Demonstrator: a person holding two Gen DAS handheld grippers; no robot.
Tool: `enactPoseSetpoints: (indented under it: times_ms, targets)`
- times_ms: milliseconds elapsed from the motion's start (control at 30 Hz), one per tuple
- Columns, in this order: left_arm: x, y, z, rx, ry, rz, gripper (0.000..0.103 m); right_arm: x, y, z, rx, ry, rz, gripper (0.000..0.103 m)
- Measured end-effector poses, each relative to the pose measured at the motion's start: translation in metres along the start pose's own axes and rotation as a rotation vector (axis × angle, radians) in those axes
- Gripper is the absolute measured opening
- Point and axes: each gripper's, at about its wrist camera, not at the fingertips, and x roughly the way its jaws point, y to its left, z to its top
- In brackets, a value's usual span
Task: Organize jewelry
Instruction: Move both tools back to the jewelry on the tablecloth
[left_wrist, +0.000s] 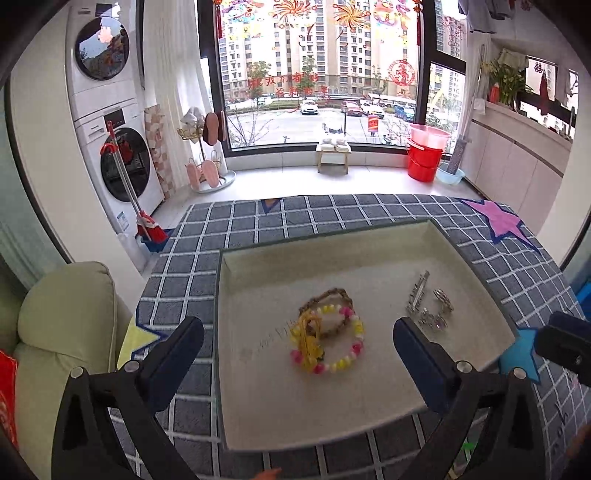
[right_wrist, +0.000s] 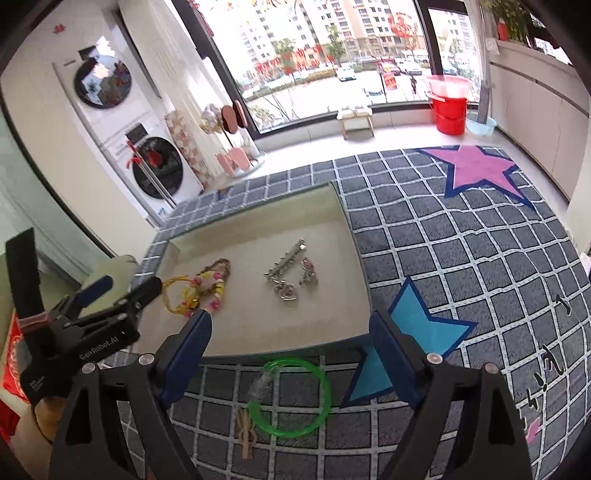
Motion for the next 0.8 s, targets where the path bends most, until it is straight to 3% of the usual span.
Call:
enactPoseSetpoints:
  times_ms: [300, 467, 800]
  targets:
    - [-0.019, -0.007, -0.039, 0.0, 0.072, -0.109, 0.103, -0.03, -0.004, -0.019, 0.008, 0.063, 0.019, 0.089]
    - [-0.031, -0.019, -0.062, 0.031, 0.098, -0.132, 0.103, -0.039, -0.016, -0.044, 0.013, 0.095, -0.015, 0.089]
    - [-0.036, -0.039, -0.076, 0.037, 0.181, -0.181, 0.103, -0.043, -0.034, -0.096, 0.0, 0.178, -0.07, 0.089]
